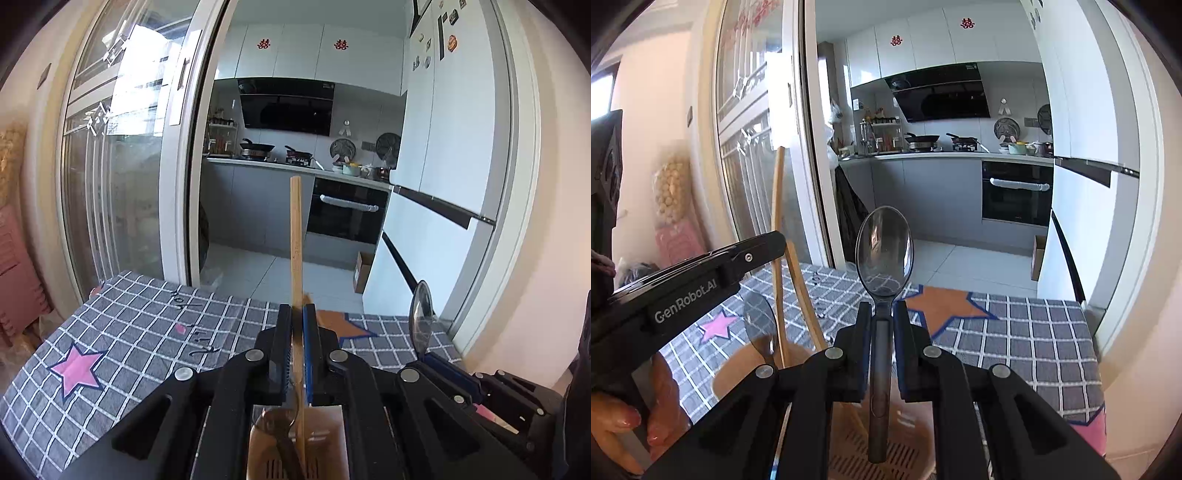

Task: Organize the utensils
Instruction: 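Carry the chopstick with the left tool while the right carries the spoon to the holder, then lower the chopstick into the holder with the left tool while the right drops the spoon in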

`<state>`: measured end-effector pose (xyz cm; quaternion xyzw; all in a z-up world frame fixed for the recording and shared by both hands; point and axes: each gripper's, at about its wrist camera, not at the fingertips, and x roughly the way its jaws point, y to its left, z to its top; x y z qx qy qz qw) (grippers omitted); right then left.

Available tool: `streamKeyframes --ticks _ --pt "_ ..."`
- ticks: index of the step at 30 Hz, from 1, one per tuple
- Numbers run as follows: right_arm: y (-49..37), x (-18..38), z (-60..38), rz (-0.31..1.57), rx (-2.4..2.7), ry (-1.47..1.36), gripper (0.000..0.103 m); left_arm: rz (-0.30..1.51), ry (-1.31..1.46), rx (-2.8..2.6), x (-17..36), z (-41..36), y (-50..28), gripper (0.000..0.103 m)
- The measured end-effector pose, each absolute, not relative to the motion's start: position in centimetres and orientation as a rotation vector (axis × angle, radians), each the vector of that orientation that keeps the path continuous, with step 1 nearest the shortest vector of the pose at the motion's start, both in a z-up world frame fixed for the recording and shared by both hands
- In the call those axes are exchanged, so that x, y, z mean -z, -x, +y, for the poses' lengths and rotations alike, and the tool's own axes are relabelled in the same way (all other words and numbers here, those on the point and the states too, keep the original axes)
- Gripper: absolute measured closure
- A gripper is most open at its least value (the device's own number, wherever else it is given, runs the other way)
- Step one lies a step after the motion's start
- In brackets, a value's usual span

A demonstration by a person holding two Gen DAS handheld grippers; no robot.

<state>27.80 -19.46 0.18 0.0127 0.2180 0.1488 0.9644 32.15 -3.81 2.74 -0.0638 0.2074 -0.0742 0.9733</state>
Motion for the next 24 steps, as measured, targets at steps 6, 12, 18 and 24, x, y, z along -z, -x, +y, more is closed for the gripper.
streamKeyframes --ticks 6,12,18,24 --pt "-27.0 1.3 -19.6 0.470 -0.301 0.005 0.091 0.425 0.067 0.136 -1.8 -4.2 -31.0 0.067" --pt "-26.8 1.4 -19.2 0.500 -0.317 0.030 0.090 0.451 0.063 0.128 -1.7 -3.9 -30.5 0.067" --pt "-27.1 0.9 -19.4 0.533 -0.327 0.011 0.087 0.480 0.091 0.131 -2.0 -2.7 -30.0 0.067" --pt "-26.3 0.2 -20.3 0.546 -0.311 -0.036 0.062 0.494 0.089 0.120 -2.4 -2.2 -29.4 0.067"
